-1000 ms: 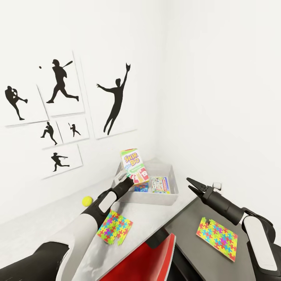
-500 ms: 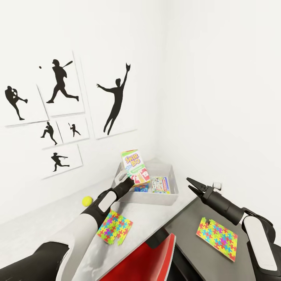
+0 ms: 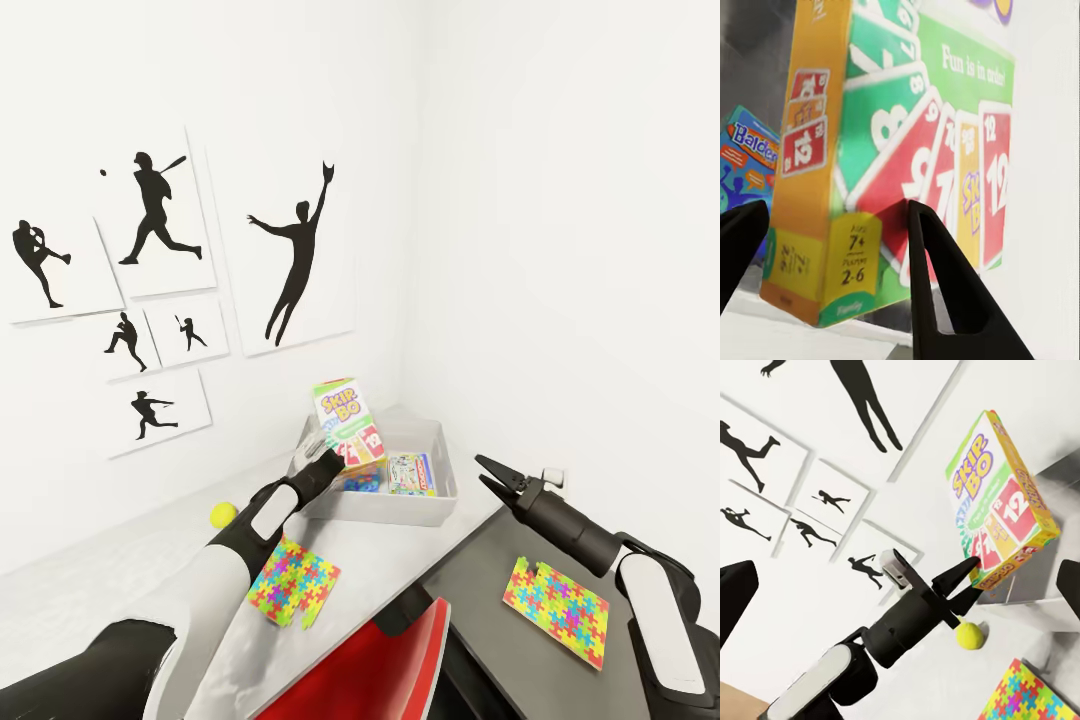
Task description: Put all the toys in the child's room - the three board games (two on the bed and one on the table), the two jigsaw puzzles on the table, and the tennis ball on the table - inside the toy box on the table in the child's room.
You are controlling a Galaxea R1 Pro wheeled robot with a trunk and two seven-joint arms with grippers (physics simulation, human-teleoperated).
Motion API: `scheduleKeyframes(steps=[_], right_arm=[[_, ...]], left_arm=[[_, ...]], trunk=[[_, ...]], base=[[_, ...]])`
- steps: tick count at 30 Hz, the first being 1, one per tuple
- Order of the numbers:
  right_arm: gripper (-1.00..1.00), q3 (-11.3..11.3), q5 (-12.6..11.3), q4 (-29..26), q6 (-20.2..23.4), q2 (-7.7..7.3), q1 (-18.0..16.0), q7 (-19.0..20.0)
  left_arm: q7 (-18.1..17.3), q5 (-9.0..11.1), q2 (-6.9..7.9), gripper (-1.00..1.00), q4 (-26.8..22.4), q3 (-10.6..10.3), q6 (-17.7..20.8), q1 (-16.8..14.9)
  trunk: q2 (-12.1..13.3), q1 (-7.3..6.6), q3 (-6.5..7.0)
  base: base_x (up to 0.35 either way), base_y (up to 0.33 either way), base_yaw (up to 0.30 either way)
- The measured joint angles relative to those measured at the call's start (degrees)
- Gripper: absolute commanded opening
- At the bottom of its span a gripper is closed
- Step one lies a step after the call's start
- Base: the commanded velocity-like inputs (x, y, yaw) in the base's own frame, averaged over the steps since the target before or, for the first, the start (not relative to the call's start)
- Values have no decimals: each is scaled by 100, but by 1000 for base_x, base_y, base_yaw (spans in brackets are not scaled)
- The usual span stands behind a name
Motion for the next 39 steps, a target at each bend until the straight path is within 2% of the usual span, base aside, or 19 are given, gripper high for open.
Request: scheduleKeyframes(steps=[1,3,6,9,12,13,15,17,19,23,25,29,32,35,36,39], right_arm=[[100,-4,-4,-11,4,2,0,-1],[100,-16,-10,-18,11,6,0,-4],[100,-11,1,-12,14,20,0,-8],[100,-11,1,1,15,28,0,-9],[100,-17,1,8,15,30,0,-10],[100,-21,1,10,15,31,0,-9],[100,-25,0,13,15,31,0,-9],[100,-27,-1,17,15,30,0,-9],[100,-27,-6,24,15,31,0,-9],[100,-28,-9,27,15,31,0,-9],[100,-28,-8,27,15,31,0,-9],[100,-31,-8,29,15,31,0,-9],[100,-30,-7,29,15,31,0,-9],[100,-29,-7,29,14,31,0,-9],[100,-28,-8,29,15,31,0,-9],[100,-28,-9,29,15,31,0,-9]], left_arm=[[27,123,0,-100,-326,-10,125,2],[135,555,0,-100,-871,-28,353,-1],[523,1359,0,-100,-1315,-327,396,1],[928,2122,0,-100,-1605,-952,-187,2],[1236,2653,0,-100,-1767,-1838,-982,3],[1325,2817,0,-100,-1807,-2051,-1169,3],[1480,3169,0,-100,-1850,-2295,-1425,5],[1603,3438,0,-100,-1873,-2406,-1567,5],[1793,3564,0,-100,-1896,-2453,-1666,6],[2600,3628,0,-100,-2097,-2493,-1789,6],[3202,3644,0,-100,-2253,-2499,-1840,6],[3763,3673,0,-100,-2407,-2510,-1895,5],[3898,3708,0,-100,-2482,-2602,-2019,5],[3944,3808,0,-100,-2680,-2992,-2105,4],[3951,3913,0,-100,-2792,-3098,-2128,4],[3963,4403,0,-100,-3049,-3397,-2220,4]], trunk=[[2,1,-1],[-2,-1,-1],[0,0,-12],[0,0,-30],[0,0,-56],[0,0,-65],[1,0,-83],[1,0,-102],[1,0,-121],[1,0,-158],[1,0,-177],[1,0,-214],[0,0,-242],[0,0,-269],[0,0,-279],[0,0,-307]], base=[[0,0,0],[0,0,0],[0,0,0],[0,0,0],[0,0,0],[0,0,0],[0,0,0],[0,0,0],[0,0,0],[0,0,0],[0,0,0],[0,0,0],[0,0,0],[0,0,0],[0,0,0],[0,0,0]])
